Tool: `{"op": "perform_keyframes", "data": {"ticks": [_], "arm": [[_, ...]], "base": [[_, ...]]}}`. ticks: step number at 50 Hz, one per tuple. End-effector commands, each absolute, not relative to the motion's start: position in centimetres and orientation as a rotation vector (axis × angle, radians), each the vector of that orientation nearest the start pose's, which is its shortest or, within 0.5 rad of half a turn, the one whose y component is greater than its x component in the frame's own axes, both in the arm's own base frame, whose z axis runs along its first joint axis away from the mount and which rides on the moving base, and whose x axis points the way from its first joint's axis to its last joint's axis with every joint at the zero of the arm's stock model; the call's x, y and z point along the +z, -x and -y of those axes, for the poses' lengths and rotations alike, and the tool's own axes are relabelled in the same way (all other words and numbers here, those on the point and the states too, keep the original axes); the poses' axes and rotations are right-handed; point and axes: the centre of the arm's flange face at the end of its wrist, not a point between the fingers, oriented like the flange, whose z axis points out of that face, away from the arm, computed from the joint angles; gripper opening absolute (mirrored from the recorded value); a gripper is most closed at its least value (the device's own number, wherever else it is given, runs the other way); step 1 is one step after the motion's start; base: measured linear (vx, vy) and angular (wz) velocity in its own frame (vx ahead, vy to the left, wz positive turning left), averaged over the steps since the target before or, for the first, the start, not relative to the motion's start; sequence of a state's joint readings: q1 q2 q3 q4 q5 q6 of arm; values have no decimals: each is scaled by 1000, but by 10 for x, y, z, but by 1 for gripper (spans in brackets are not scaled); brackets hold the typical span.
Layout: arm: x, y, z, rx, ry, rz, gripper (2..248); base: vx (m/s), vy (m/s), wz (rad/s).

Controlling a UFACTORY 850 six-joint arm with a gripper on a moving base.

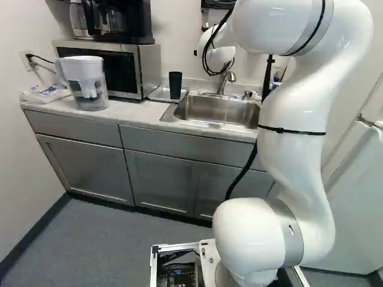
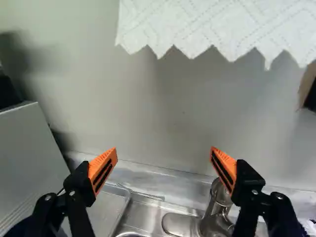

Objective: Rinse the cup and place it in the tray

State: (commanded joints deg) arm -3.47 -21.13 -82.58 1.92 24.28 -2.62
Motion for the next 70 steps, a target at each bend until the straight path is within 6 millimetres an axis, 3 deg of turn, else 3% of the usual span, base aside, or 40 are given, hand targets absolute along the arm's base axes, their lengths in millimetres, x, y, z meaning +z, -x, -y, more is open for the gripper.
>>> {"op": "perform_keyframes", "data": {"ticks": [25,70], "arm": [[648,-681,70,-2200,2363,-117,247],[645,-682,77,-2169,2398,-130,247]], "base": [[0,0,0],[0,0,0]]}}
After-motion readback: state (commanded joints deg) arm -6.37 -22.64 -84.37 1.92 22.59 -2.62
